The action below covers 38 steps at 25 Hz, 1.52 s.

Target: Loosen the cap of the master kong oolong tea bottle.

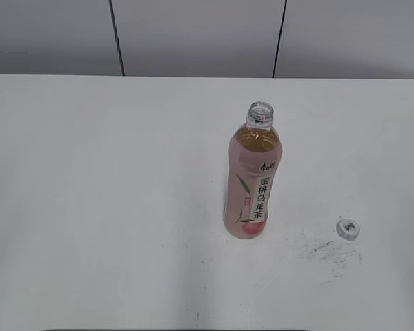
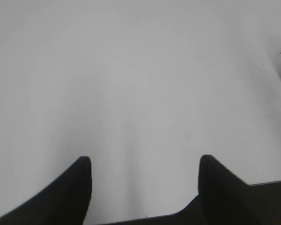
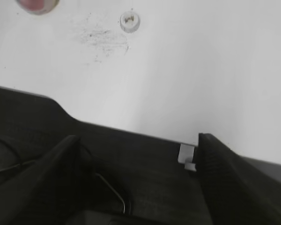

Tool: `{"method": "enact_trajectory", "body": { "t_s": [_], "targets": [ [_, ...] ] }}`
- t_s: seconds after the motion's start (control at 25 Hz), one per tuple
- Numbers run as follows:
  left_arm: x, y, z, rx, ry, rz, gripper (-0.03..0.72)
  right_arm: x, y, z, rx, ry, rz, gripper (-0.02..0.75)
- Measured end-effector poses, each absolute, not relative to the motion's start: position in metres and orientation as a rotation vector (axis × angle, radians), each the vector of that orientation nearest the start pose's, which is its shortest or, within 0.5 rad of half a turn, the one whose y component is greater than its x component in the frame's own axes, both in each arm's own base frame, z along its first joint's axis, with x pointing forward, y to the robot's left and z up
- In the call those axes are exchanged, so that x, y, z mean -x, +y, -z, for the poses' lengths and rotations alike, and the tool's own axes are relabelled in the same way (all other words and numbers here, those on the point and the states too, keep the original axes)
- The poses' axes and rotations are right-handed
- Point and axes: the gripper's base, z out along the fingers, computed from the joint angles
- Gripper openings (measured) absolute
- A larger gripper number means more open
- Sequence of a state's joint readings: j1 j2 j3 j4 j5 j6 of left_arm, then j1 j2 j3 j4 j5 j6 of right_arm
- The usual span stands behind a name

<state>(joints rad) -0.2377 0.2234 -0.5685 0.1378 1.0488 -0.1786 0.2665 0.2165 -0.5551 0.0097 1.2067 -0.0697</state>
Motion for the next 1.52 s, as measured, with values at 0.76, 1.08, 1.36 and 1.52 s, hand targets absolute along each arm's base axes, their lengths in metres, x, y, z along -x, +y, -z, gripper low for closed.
{"method": "enact_trajectory", "body": {
  "t_s": [0.76,1.08,1.36,1.52],
  "targets": [
    [0.011,0.011,-0.297,-0.115,1.939,0.109,0.426,0.009,-0.004,-0.276,0.336,2.056,-0.102,0.525],
    [0.011,0.011,-0.297,-0.152,1.935,0.084,0.424,0.008,-0.004,-0.277,0.323,2.045,-0.110,0.454],
    [0.011,0.011,-0.297,-0.155,1.934,0.082,0.424,0.008,-0.004,-0.277,0.321,2.045,-0.111,0.448],
    [0.011,0.011,-0.297,-0.155,1.934,0.082,0.424,0.008,-0.004,-0.277,0.321,2.045,-0.111,0.448]
  ]
}}
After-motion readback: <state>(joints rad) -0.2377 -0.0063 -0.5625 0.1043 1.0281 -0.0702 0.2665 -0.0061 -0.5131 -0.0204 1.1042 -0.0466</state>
